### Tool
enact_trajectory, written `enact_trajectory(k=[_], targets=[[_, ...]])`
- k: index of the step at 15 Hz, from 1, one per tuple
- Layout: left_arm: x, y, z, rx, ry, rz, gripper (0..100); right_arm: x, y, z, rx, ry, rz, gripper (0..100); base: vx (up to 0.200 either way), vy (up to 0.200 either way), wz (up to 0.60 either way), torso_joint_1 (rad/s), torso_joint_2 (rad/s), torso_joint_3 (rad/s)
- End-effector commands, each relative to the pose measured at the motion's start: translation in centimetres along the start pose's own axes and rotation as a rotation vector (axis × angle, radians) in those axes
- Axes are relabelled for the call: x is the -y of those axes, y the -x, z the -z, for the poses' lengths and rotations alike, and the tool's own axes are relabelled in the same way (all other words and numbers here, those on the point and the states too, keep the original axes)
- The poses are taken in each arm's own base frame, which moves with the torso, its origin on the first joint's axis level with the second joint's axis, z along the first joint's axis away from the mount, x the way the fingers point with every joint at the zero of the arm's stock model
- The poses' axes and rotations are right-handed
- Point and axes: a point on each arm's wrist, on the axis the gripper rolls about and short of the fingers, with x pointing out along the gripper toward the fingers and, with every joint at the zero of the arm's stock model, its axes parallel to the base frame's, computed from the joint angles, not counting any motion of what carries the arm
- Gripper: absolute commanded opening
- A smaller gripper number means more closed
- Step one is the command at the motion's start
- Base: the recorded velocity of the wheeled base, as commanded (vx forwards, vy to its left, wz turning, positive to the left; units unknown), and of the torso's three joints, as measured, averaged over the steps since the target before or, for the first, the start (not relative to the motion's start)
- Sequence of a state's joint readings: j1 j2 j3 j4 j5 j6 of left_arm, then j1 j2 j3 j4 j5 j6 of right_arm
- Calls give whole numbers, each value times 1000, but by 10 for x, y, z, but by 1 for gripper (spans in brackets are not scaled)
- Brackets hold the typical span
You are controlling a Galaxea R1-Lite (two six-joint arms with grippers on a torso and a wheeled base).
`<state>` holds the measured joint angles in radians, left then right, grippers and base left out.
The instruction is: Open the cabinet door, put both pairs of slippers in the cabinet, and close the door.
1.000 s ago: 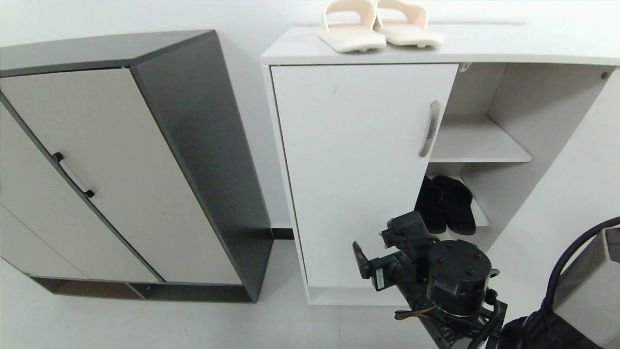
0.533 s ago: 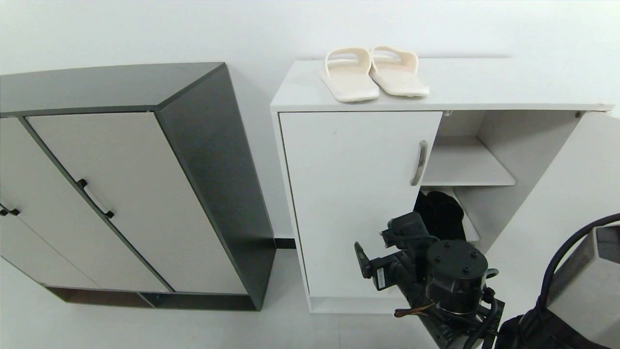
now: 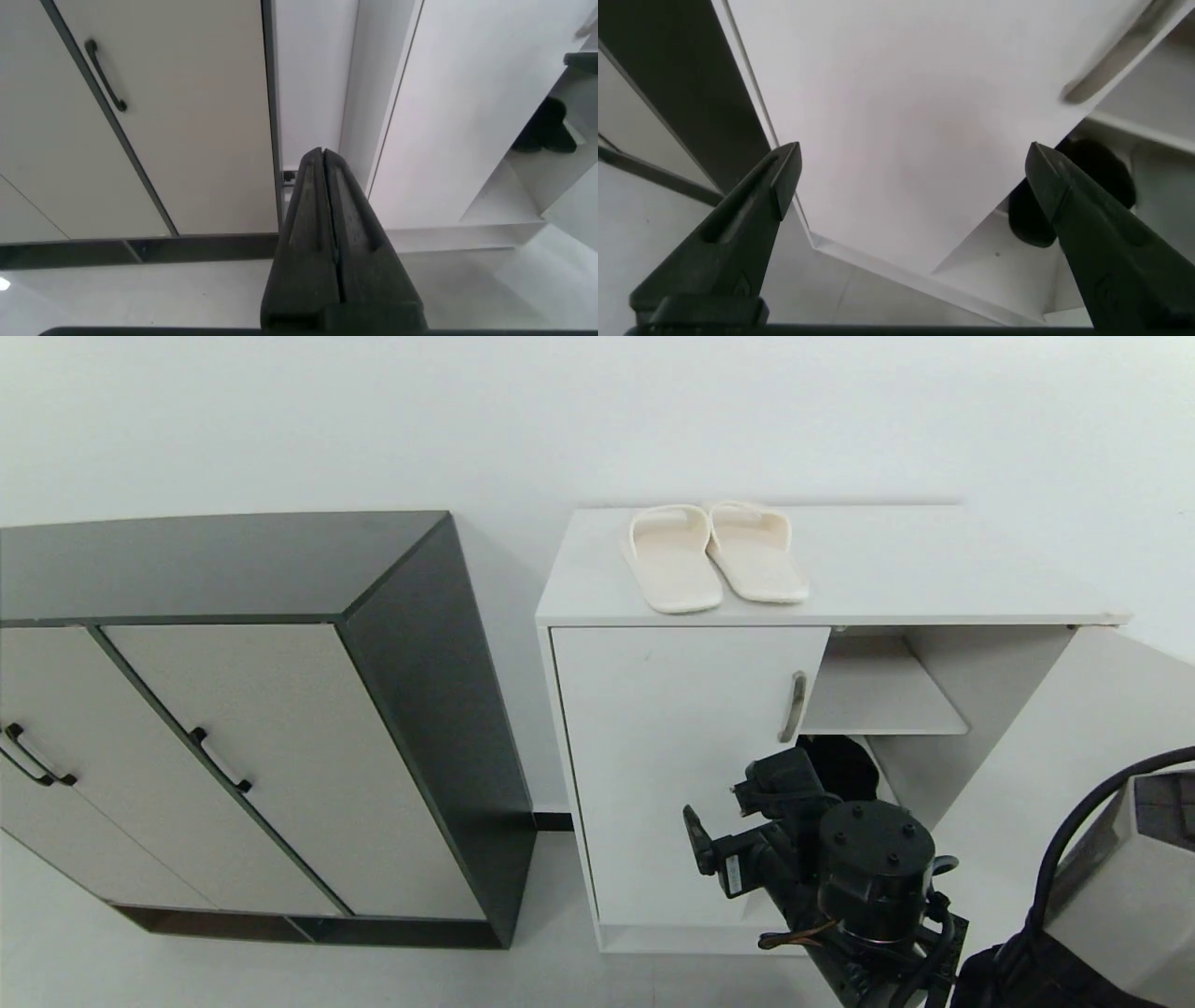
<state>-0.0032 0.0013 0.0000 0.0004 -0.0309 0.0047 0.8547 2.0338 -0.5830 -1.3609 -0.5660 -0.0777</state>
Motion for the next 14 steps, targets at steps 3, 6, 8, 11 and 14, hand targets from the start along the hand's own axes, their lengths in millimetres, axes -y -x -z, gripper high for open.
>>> enact_trajectory(k=[3,6,8,11,14], targets=[[0,0,0,-1,0,0,0,0,-1,1,-5,3,2,100,0,0,0,209,-515,-313],[0,0,0,2,2,0,0,1,0,0,-1,4,5,100,0,0,0,219,-535,-318],[0,0,0,0,0,0,0,1,1,0,-4,7,8,100,0,0,0,244,-559,-317],[0,0,0,0,0,0,0,1,3,4,-14,28,4,100,0,0,0,256,-579,-331],[0,0,0,0,2,0,0,3,3,-3,44,16,8,100,0,0,0,165,-364,-198]])
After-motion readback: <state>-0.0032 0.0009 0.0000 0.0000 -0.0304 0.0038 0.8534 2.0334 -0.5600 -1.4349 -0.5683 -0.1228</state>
